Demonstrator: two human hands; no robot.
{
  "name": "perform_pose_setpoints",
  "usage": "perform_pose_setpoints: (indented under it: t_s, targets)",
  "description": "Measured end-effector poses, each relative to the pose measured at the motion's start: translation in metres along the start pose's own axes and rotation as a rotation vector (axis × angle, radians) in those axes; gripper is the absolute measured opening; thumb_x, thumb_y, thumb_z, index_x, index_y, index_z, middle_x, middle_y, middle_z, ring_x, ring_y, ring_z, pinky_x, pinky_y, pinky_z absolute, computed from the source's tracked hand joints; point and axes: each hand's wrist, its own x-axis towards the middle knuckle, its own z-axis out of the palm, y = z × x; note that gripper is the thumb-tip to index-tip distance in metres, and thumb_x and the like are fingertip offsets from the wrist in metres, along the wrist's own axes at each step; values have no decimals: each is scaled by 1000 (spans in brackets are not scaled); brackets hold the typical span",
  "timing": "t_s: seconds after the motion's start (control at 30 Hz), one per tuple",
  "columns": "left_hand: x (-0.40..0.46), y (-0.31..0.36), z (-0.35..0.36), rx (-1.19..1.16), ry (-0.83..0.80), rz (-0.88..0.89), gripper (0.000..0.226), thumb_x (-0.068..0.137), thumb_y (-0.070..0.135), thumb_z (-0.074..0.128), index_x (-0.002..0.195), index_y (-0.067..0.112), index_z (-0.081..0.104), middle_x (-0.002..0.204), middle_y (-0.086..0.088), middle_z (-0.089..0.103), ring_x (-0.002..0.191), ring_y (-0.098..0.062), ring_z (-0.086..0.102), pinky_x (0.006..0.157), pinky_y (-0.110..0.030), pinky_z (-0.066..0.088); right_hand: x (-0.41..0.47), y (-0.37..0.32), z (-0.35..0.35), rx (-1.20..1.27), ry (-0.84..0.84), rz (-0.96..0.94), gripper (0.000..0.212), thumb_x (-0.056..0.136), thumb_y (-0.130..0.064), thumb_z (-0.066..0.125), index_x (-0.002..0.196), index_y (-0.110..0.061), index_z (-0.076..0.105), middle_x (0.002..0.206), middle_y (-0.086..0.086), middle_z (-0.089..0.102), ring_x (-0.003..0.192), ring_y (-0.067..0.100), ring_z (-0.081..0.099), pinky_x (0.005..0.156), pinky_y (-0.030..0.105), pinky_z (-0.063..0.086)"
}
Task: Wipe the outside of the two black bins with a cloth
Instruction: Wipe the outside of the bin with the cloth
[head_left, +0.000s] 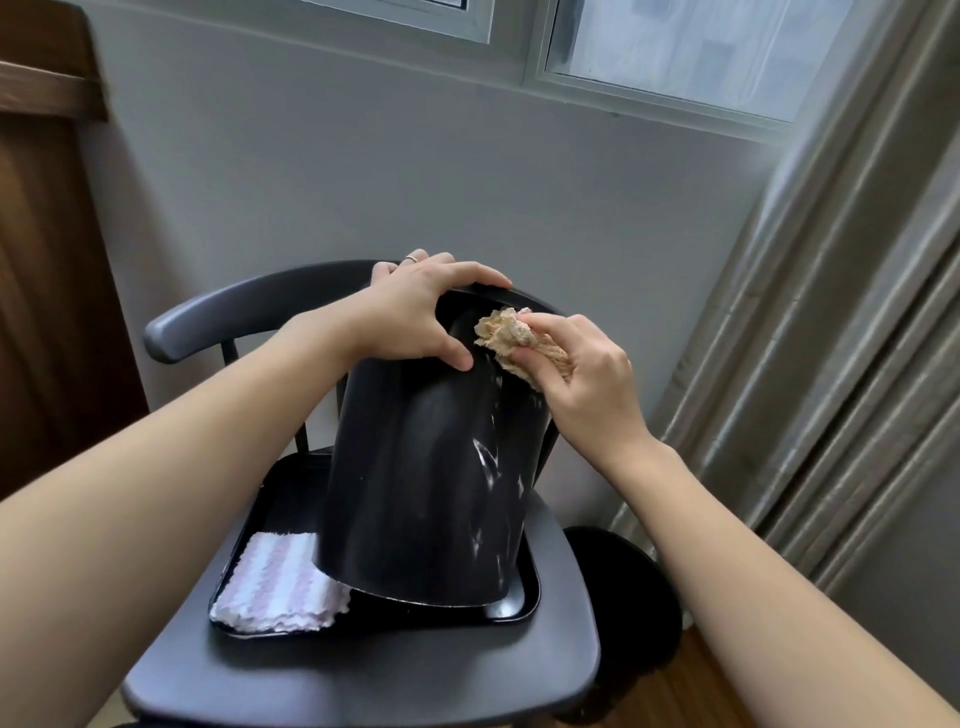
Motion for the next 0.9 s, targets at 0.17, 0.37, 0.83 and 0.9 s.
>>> perform_pose_setpoints:
  t_s: [0.17, 0.37, 0.83, 0.9]
  targets:
    - [1, -6, -1, -14, -12, 3, 80, 73, 28, 88, 137, 54, 49, 124, 10, 54, 128, -13, 34, 113, -34, 19, -20, -2, 0, -65, -85, -170, 25, 91, -23, 70, 113, -11, 72, 93, 4, 65, 85, 25, 63, 76, 42, 53]
    - [1, -6, -2, -13, -23, -5, 81, 73, 26, 88, 138, 53, 49, 123, 9, 54, 127, -13, 34, 113, -34, 20, 2, -3, -3, -204, -36, -170, 23, 91, -20, 69, 114, -15, 72, 91, 5, 66, 87, 29, 61, 75, 39, 51]
    - [3, -11, -1, -14, -26, 10, 79, 73, 30, 88, 137, 55, 48, 123, 11, 53, 124, -12, 34, 111, -32, 19, -5, -6, -1, -191, -61, -213, 23, 90, -20, 69, 113, -18, 74, 90, 3, 65, 85, 27, 62, 69, 43, 54]
    - [3, -11, -1, -26, -20, 11, 79, 72, 27, 88, 135, 56, 49, 121, 11, 53, 124, -11, 35, 111, -32, 19, 4, -9, 1, -178, -33, -141, 25, 91, -23, 68, 116, -19, 73, 91, 2, 65, 88, 26, 61, 72, 43, 53]
